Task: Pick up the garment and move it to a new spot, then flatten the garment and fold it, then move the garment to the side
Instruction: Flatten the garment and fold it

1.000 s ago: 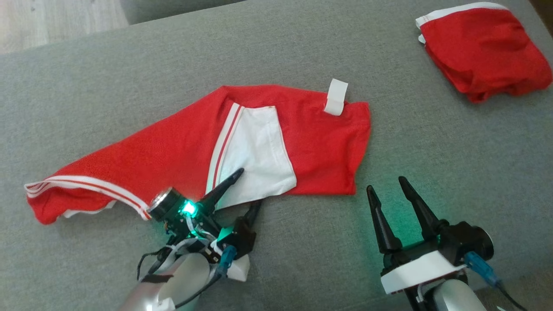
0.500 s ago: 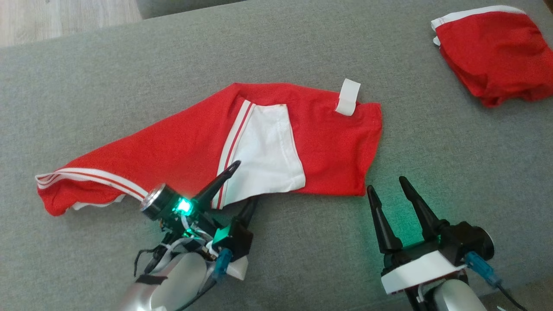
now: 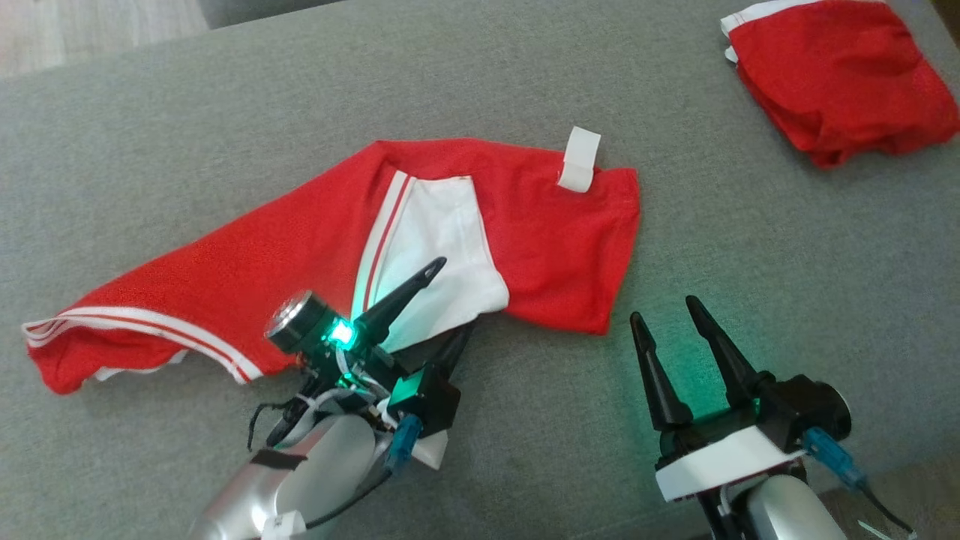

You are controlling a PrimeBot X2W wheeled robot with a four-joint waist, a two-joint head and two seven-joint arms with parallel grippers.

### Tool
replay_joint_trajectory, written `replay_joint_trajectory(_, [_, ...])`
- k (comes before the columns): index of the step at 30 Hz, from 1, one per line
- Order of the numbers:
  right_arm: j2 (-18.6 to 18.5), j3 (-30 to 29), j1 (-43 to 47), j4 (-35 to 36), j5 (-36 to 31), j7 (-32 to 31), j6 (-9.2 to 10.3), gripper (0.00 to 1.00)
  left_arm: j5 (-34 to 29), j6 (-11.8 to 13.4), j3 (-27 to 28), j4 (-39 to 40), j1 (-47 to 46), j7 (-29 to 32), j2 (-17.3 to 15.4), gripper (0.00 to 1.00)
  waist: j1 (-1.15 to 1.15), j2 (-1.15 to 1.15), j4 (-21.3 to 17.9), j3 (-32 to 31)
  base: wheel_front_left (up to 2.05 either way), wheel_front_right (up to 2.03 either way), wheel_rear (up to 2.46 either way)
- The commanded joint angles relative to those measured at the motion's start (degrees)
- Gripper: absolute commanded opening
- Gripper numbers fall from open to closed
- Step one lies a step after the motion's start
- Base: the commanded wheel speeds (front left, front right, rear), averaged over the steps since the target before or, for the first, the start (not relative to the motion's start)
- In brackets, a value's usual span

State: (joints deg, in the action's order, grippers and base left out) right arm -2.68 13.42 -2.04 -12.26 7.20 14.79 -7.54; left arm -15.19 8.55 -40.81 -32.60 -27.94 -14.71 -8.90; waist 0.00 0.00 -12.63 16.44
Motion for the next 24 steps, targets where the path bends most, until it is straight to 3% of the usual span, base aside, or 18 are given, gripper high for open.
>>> replay_joint_trajectory(1, [-0.20, 1.35, -1.13, 1.53, 0.46, 0.21, 0.05, 1.00, 0.18, -0.12, 1.33, 1.47, -2.28, -0.26, -0.41, 1.00, 0.00, 0.00, -0.31, 0.26, 0.00, 0.00, 0.00])
replay_joint_trajectory(12, [-0.20, 1.43, -0.84, 1.40, 1.14, 0.21, 0.05, 1.00, 2.80, -2.69, 0.88, 2.43, -1.35, 0.50, -2.19, 1.00, 0.00, 0.00, -1.73, 0.04, 0.00, 0.00, 0.00])
replay_joint_trajectory(24, [-0.20, 1.67, -0.02, 0.98, 0.63, 0.21, 0.05, 1.00, 5.55, -4.29, 1.21, 14.30, 3.50, 3.79, -7.06, 1.00, 0.00, 0.00, -0.27, -1.45, 0.00, 0.00, 0.00])
